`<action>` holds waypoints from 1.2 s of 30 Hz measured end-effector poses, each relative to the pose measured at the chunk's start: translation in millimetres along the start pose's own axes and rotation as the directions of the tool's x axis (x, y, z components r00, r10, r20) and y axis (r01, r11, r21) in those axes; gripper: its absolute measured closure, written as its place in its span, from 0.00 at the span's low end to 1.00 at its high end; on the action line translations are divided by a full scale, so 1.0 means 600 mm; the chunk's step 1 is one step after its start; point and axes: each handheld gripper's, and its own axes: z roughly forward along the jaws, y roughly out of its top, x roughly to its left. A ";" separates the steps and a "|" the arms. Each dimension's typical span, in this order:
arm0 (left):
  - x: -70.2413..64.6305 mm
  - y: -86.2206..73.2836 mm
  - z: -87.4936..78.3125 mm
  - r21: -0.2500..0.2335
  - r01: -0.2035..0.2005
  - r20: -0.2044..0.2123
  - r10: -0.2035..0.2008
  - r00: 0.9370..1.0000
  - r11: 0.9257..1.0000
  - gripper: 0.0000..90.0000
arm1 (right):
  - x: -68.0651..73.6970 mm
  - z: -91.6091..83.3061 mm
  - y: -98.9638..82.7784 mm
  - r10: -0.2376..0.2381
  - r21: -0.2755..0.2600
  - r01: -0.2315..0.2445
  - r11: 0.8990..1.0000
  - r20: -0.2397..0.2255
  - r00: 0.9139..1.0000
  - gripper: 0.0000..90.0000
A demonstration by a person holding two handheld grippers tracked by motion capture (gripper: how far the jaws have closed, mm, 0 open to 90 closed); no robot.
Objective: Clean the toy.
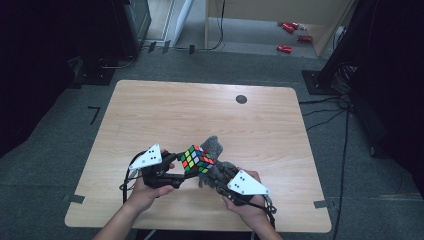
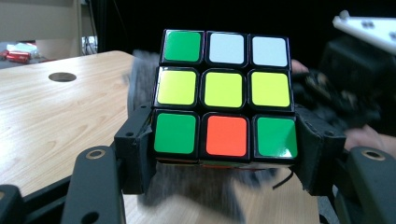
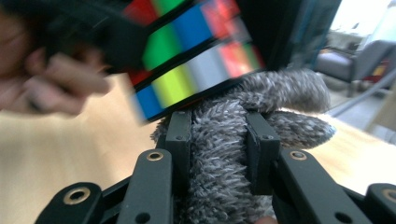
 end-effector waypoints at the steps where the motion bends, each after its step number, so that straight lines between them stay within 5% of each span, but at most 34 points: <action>1: 0.001 0.000 -0.001 -0.001 0.001 -0.005 -0.001 1.000 1.000 0.39 | 0.005 0.003 -0.002 -0.012 0.014 0.012 1.000 -0.014 1.000 0.76; 5: 0.005 -0.002 -0.003 0.001 0.004 -0.022 -0.004 1.000 1.000 0.39 | 0.017 0.010 -0.004 -0.035 0.054 0.039 0.998 -0.063 0.997 0.76; 10: 0.018 -0.009 -0.003 0.006 0.026 -0.077 -0.025 0.997 1.000 0.39 | -0.023 -0.007 0.000 0.052 0.028 -0.052 0.998 -0.010 0.999 0.77; 14: 0.031 -0.019 0.003 0.045 0.043 -0.158 -0.035 0.987 0.998 0.39 | -0.053 -0.027 -0.003 0.078 0.025 -0.080 0.996 0.071 0.994 0.77; 15: 0.031 -0.019 0.003 0.045 0.043 -0.158 -0.035 0.987 0.998 0.39 | -0.062 -0.031 -0.005 0.096 0.028 -0.099 0.995 0.102 0.990 0.77; 18: 0.035 -0.033 0.026 0.128 0.036 -0.235 -0.005 0.972 0.991 0.39 | -0.090 -0.039 -0.011 0.145 0.033 -0.154 0.987 0.198 0.969 0.77; 22: 0.041 -0.046 0.056 0.218 0.041 -0.292 0.025 0.956 0.975 0.39 | -0.123 -0.049 -0.024 0.206 0.035 -0.226 0.973 0.300 0.932 0.77; 24: 0.043 -0.050 0.068 0.258 0.032 -0.319 0.054 0.946 0.966 0.39 | -0.132 -0.052 -0.031 0.217 0.038 -0.242 0.970 0.325 0.921 0.77; 28: 0.041 -0.055 0.085 0.330 0.029 -0.348 0.093 0.933 0.943 0.39 | -0.140 -0.054 -0.039 0.222 0.047 -0.253 0.966 0.350 0.910 0.77; 29: 0.041 -0.055 0.085 0.330 0.029 -0.348 0.093 0.933 0.943 0.39 | -0.140 -0.054 -0.039 0.222 0.047 -0.253 0.966 0.350 0.910 0.77; 32: 0.038 -0.060 0.096 0.384 0.013 -0.364 0.138 0.921 0.923 0.39 | -0.142 -0.053 -0.041 0.222 0.050 -0.255 0.966 0.354 0.909 0.77; 36: 0.039 -0.063 0.101 0.410 0.018 -0.382 0.154 0.911 0.912 0.39 | -0.142 -0.051 -0.043 0.221 0.058 -0.257 0.965 0.355 0.908 0.77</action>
